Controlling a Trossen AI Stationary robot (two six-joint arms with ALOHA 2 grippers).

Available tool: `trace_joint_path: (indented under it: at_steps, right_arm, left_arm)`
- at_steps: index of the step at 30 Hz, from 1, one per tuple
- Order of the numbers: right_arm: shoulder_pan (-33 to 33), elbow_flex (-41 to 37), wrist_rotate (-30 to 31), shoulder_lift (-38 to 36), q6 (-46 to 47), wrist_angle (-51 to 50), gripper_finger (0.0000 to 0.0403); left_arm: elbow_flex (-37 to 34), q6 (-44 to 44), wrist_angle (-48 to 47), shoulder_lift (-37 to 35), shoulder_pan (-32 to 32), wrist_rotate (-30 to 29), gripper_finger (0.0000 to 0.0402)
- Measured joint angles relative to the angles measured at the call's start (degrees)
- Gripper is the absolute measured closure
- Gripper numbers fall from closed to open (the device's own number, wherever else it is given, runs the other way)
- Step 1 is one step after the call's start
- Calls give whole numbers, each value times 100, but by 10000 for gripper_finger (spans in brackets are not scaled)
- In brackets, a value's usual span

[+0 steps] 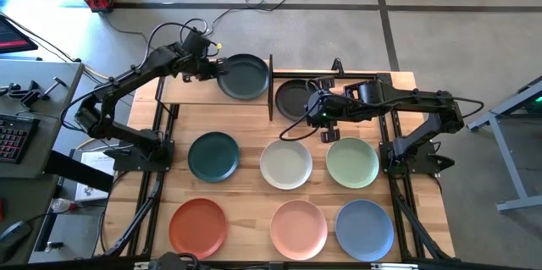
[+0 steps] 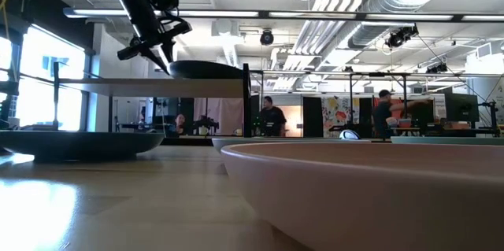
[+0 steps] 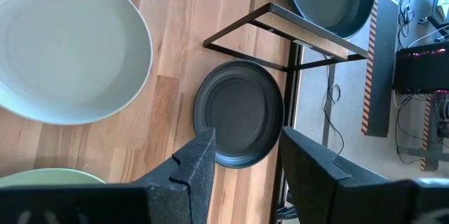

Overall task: Place and stack plates onto a shelf
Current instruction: Put the top dark blue plate on the shelf

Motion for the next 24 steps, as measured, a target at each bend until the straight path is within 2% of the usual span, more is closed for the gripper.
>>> trace_joint_path:
  at_steps: [7, 16, 24]
  right_arm:
    - [0, 0, -20, 2, 2, 0, 263]
    - [0, 0, -91, 2, 2, 0, 263]
    - [0, 0, -99, 2, -4, 0, 263]
  left_arm:
    - [0, 287, -333, 0, 58, 100, 332]
    - [0, 384, -410, -70, 208, 97, 330]
    - [-2, 378, 31, -245, 213, 528, 330]
